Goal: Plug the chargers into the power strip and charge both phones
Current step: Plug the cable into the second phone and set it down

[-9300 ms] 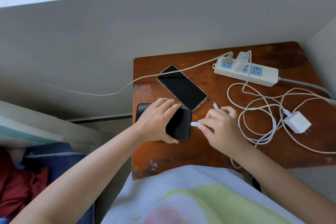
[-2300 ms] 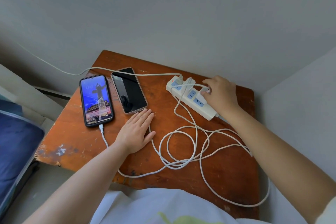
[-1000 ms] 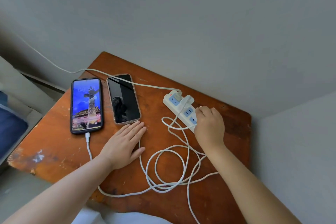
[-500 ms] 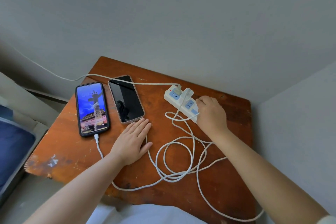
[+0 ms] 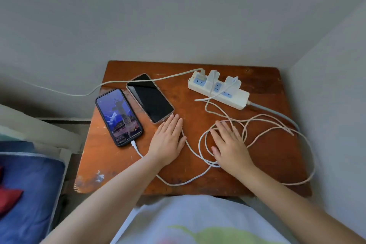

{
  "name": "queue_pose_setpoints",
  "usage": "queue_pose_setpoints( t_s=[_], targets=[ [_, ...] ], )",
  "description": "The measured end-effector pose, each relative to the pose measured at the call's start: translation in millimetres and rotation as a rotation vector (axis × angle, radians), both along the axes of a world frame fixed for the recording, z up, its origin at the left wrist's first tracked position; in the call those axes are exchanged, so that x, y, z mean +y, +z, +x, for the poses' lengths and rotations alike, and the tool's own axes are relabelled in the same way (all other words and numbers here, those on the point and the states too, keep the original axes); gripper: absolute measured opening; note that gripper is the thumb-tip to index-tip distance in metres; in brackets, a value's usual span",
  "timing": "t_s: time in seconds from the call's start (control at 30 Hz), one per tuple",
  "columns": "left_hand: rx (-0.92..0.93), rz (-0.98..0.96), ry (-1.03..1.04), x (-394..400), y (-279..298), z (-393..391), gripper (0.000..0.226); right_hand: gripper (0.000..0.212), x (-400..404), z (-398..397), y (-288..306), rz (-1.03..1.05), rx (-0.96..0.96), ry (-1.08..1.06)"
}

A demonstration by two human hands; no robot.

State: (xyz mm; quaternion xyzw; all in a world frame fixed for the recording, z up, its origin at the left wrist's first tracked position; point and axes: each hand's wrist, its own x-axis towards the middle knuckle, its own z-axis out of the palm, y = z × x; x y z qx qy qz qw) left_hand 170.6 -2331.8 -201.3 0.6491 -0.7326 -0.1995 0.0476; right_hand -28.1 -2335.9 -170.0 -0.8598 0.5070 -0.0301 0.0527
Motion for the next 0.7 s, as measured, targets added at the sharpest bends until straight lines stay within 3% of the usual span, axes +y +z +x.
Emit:
queue_pose_setpoints(
  t_s=[0.1,0.27,0.37,0.57,0.7],
  targets=[
    [0.008,-0.045,-0.067,-1,8,25,0.057,0.042,22,20,-10,0.046,-0.065,-0.054],
    [-0.047,-0.102,-0.151,-18,19,64,0.056,0.047,40,43,-23,0.178,-0.087,-0.205],
    [-0.094,-0.067,-0.200,-34,22,80,0.062,0.041,43,47,-24,0.113,-0.085,-0.245],
    [-0.254,0.044,-0.489,-61,30,101,0.090,0.039,45,59,-19,0.065,-0.093,-0.379],
    [-0.349,0.063,-0.595,-82,36,103,0.094,0.036,38,83,-11,-0.032,-0.142,-0.394]
  ],
)
